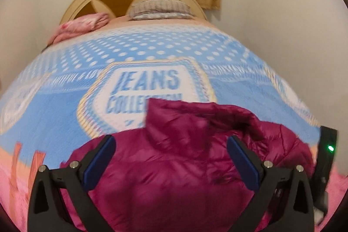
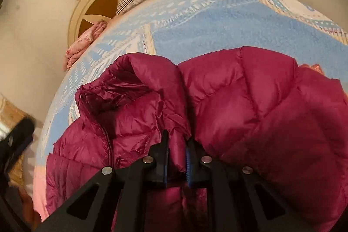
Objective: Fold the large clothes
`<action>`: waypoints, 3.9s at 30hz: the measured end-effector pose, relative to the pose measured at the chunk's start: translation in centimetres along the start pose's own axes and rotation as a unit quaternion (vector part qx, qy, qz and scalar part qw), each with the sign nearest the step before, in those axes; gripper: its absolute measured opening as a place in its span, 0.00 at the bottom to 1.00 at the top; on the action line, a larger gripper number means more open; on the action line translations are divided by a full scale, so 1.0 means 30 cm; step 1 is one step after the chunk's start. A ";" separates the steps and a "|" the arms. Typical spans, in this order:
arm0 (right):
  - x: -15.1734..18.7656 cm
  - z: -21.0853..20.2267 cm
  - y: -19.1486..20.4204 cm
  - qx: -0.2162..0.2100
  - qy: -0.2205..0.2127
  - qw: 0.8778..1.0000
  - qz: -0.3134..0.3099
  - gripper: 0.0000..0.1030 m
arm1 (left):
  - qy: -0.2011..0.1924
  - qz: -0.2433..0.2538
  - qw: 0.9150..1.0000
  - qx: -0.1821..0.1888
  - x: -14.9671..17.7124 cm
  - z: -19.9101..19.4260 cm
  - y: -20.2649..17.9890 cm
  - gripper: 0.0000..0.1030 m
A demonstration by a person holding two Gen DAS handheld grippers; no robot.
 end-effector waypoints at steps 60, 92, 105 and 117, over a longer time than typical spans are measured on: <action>0.025 -0.060 -0.069 -0.042 -0.016 0.998 0.037 0.11 | 0.088 -0.217 0.971 0.047 0.263 0.277 0.270 0.16; -0.033 0.093 0.075 -0.005 0.011 0.998 -0.065 0.18 | 0.021 -0.196 0.980 0.011 0.305 -0.030 0.385 0.55; -0.025 0.089 0.080 -0.008 0.006 0.998 -0.067 0.18 | 0.067 -0.060 0.994 -0.056 0.120 0.290 0.083 0.67; -0.076 -0.054 0.146 0.020 -0.043 0.994 -0.099 0.18 | 0.074 -0.069 0.994 -0.051 0.155 0.318 0.096 0.71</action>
Point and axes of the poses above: each gripper's, at about its wrist camera, not at the fingertips, and z roughly the way its jaws point, y to its left, x to its underside, the point moved 2 cm from there along z, roughly the way its jaws point, and after that the axes turned 13 degrees about -x, right-handed, at the moved point
